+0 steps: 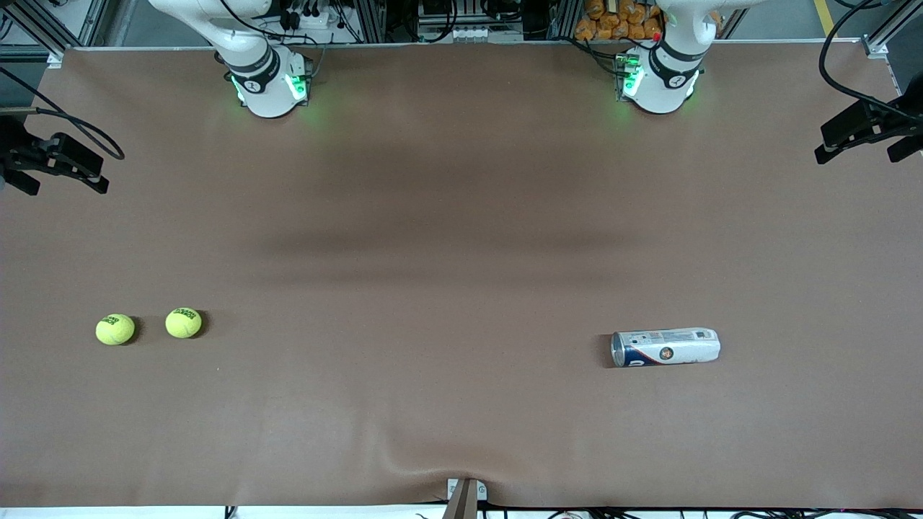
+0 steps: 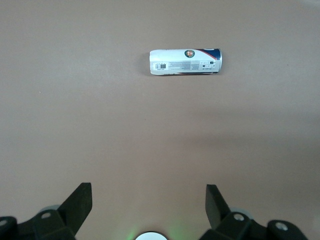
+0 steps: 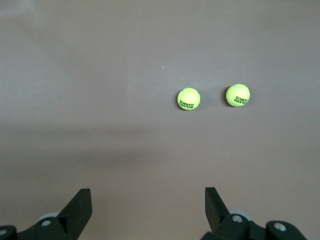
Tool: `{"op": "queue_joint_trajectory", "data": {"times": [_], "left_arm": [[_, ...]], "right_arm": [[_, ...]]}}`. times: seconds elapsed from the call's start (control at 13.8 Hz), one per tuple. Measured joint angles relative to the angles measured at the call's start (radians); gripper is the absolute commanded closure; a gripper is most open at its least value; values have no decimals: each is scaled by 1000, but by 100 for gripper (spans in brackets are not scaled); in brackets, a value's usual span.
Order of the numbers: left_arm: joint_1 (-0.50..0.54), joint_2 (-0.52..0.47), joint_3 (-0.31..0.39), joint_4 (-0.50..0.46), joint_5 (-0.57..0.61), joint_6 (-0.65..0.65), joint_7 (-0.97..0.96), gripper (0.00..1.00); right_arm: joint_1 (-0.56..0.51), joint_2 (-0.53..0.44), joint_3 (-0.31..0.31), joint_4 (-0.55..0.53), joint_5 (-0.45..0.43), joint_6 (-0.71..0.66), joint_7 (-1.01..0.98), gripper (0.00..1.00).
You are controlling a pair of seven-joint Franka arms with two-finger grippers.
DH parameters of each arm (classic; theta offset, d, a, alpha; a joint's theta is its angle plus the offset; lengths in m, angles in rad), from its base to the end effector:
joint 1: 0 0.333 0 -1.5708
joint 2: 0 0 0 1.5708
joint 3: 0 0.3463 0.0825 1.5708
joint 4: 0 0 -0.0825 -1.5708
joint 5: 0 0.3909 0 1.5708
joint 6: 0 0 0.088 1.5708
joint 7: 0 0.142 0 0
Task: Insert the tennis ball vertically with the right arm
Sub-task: 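Reach the left gripper to the cup while the right gripper reaches a ball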
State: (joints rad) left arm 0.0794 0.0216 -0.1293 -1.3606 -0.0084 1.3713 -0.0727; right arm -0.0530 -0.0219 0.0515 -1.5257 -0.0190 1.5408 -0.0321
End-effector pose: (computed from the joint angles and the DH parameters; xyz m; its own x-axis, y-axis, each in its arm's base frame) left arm 0.5442 -0.0275 0.6889 0.9997 0.0211 -0.0115 0.0213 -0.9997 0.0102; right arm 0.5526 -0.0032 0.6509 0.9989 0.0300 0.0363 0.0293 -0.9993 0.0213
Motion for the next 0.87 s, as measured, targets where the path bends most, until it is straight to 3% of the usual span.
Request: {"op": "queue_joint_trajectory", "data": {"times": [0.87], "left_arm": [[-14,43,-12,-24,2,1,49,0]], "right_arm": [[3,0,10,0,-1,-12,-2,0]]}}
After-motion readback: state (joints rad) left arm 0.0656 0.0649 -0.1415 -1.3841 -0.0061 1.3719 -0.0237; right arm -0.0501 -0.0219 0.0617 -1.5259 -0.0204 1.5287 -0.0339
